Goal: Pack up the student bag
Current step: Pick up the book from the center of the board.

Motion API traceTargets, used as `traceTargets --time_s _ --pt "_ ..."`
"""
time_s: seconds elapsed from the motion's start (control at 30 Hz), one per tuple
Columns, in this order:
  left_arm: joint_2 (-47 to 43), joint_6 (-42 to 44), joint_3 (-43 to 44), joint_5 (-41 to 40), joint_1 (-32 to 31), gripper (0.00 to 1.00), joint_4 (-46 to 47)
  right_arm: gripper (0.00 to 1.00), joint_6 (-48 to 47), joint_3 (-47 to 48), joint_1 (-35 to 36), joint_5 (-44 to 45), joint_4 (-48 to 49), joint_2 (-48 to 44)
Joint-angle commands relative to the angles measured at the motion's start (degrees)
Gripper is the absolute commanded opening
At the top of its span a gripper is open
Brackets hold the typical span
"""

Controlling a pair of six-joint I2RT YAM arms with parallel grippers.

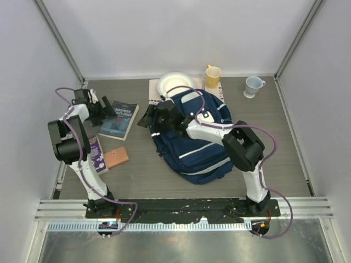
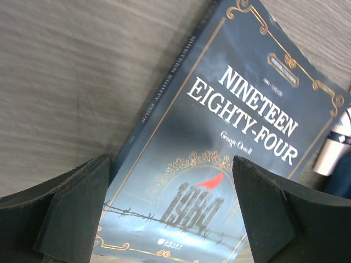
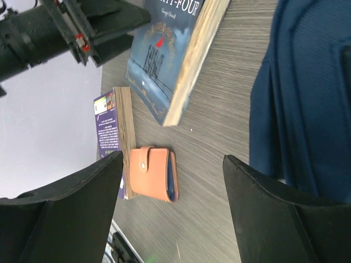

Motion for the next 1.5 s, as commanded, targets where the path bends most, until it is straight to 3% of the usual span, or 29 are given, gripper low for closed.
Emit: traceTargets --time_s 0.0,0.3,0.7,0.83,1.17,1.27,1.47 --pt "-6.5 -4.6 -8.2 4.6 0.1 0.95 2.1 0.79 0.3 7.1 2.1 2.9 -0.9 4.7" --pt "-13.9 -7.8 -18.2 4.4 0.2 0.93 5.5 0.79 -3.4 19.2 4.5 10.4 -9.5 15.1" --pt "-16.6 -9.1 -21.3 5.7 0.1 0.91 8.6 0.80 -8.0 30.8 4.1 12.6 -14.7 26.3" --pt "-16.7 -9.1 -22.1 6.9 0.0 0.90 9.1 0.74 -7.8 33.3 4.0 9.3 -14.2 29.0" --pt "-19.7 -11.4 -25.0 6.6 -0.8 0.82 10.8 0.39 -8.8 34.5 3.8 7.0 -12.4 27.4" --pt "-21.6 -12.9 -27.8 6.8 -1.0 0.80 12.5 0.39 -8.7 34.5 3.8 6.2 -12.2 26.7" --pt "-24.9 -14.2 -31.0 6.8 -1.4 0.79 14.5 0.48 -9.3 33.4 3.9 3.7 -12.8 25.1"
